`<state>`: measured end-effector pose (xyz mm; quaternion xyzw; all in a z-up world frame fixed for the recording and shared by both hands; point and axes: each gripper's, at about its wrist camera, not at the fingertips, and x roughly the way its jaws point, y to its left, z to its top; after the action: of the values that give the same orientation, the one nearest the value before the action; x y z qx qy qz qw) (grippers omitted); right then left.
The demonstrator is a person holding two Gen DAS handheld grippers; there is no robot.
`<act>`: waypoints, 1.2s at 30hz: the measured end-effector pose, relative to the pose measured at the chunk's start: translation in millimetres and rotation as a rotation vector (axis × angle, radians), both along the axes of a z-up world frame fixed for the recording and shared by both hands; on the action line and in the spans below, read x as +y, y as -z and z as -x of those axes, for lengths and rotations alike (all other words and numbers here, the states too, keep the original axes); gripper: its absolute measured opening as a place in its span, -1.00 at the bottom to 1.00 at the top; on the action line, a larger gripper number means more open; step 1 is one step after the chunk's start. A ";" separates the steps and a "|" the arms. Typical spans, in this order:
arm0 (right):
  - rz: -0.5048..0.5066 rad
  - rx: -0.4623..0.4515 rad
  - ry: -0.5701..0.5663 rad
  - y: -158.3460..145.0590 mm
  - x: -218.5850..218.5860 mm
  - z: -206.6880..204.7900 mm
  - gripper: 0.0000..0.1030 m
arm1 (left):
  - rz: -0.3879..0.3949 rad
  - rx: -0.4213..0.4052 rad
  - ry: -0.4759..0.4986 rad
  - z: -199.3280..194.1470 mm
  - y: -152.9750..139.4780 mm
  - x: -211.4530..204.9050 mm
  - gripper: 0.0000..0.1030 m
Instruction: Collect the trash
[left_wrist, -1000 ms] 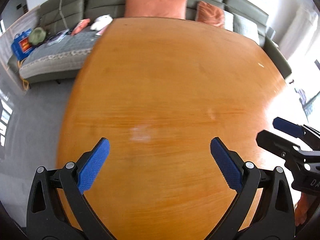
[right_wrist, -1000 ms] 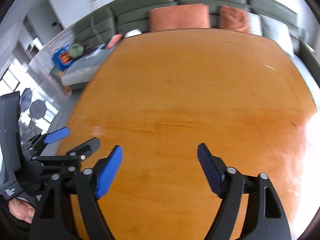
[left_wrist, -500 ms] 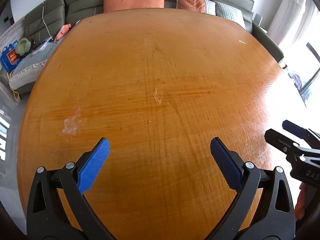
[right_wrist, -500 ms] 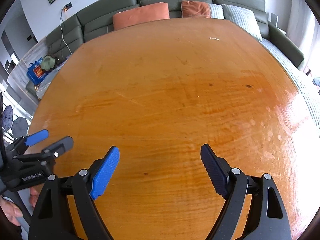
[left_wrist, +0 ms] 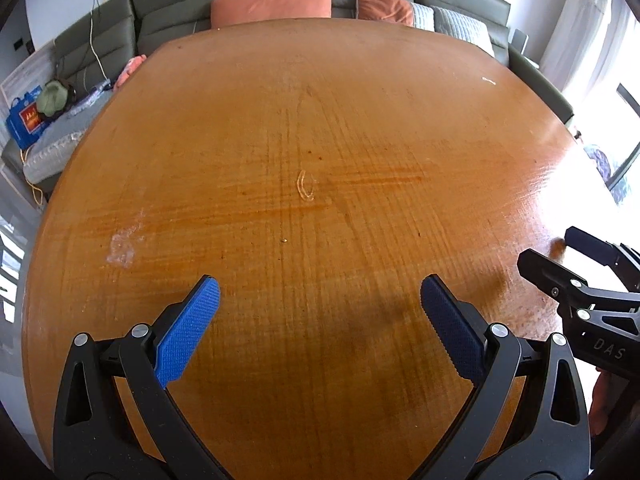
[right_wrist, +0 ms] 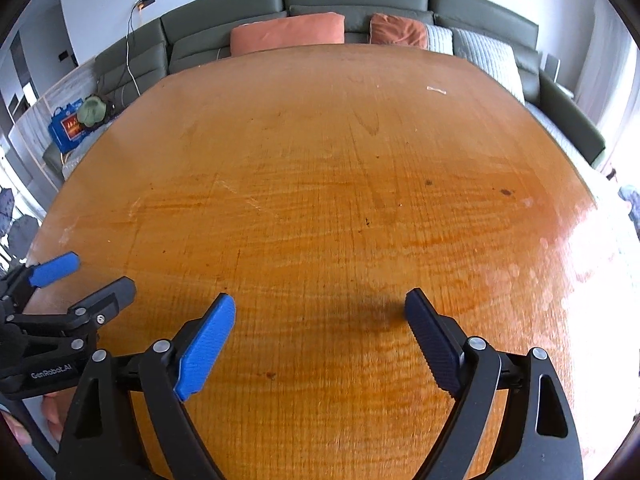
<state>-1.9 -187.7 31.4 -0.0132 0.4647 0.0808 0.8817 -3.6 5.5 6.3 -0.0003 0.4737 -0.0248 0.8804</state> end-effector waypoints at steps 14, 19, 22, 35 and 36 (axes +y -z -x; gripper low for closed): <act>0.025 -0.019 0.030 3.3 1.8 0.3 0.94 | -0.035 -0.032 -0.028 3.8 0.2 0.5 0.89; 0.025 -0.019 0.030 2.7 1.9 -0.1 0.95 | -0.035 -0.032 -0.028 3.8 0.0 0.9 0.89; 0.025 -0.019 0.030 2.6 2.0 0.0 0.95 | -0.036 -0.032 -0.028 4.2 0.0 1.3 0.89; 0.026 -0.019 0.030 2.4 2.1 0.0 0.95 | -0.036 -0.032 -0.027 3.4 0.7 2.9 0.89; 0.026 -0.019 0.030 2.4 2.2 -0.1 0.95 | -0.036 -0.032 -0.027 3.3 0.5 2.7 0.89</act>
<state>-1.8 -185.5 28.9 -0.0183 0.4575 0.0616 0.8869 -6.9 8.1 5.8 0.0095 0.4597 -0.0043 0.8880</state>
